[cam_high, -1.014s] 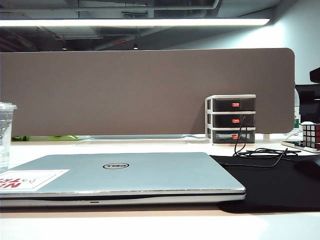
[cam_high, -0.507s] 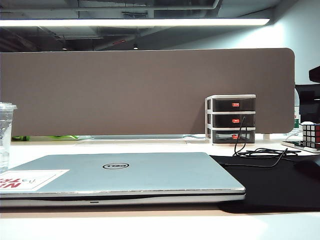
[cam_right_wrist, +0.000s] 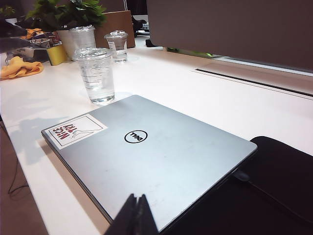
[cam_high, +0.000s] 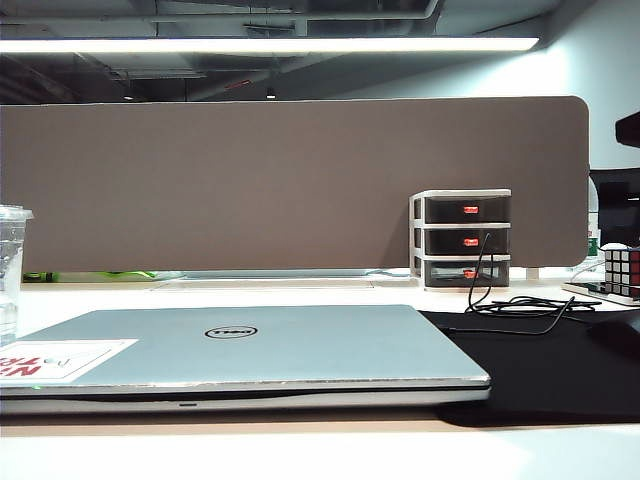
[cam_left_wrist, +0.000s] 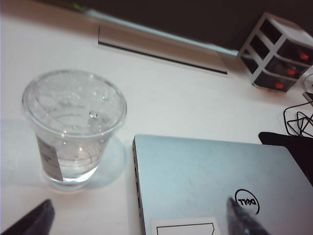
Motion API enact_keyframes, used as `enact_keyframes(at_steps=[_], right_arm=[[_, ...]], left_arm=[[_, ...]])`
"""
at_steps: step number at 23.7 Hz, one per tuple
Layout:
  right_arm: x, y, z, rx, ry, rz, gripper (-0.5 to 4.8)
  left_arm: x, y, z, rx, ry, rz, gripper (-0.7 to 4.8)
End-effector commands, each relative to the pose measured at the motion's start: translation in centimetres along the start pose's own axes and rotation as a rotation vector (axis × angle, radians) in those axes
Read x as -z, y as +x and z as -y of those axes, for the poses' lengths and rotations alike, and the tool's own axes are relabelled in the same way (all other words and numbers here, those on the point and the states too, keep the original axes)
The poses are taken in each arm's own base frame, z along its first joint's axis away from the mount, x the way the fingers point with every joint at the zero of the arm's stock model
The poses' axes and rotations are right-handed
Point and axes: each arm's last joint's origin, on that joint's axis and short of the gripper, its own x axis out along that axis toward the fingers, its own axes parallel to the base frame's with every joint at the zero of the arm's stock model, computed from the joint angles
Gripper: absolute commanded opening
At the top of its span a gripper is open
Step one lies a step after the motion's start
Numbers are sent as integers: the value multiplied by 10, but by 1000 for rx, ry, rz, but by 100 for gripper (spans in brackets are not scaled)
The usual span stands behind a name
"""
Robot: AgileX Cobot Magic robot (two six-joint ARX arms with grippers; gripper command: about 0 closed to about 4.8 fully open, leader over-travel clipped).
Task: Pick up the coffee cup and place it on the left side of the laptop.
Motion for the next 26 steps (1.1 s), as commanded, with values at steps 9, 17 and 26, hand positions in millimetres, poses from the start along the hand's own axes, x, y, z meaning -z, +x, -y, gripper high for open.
enact_keyframes(at_steps=[9,17,26], right_arm=[[0,0,0,-6,-5,10,-1],[-1,0,0,-5,-14,19,-1],[-5,0,0,-6,-47,55,-1]], left_arm=[[2,-9,24,157,114,45,479],[3,-20,33,180,255,210,479],[32,13,12,172,268,283,479]])
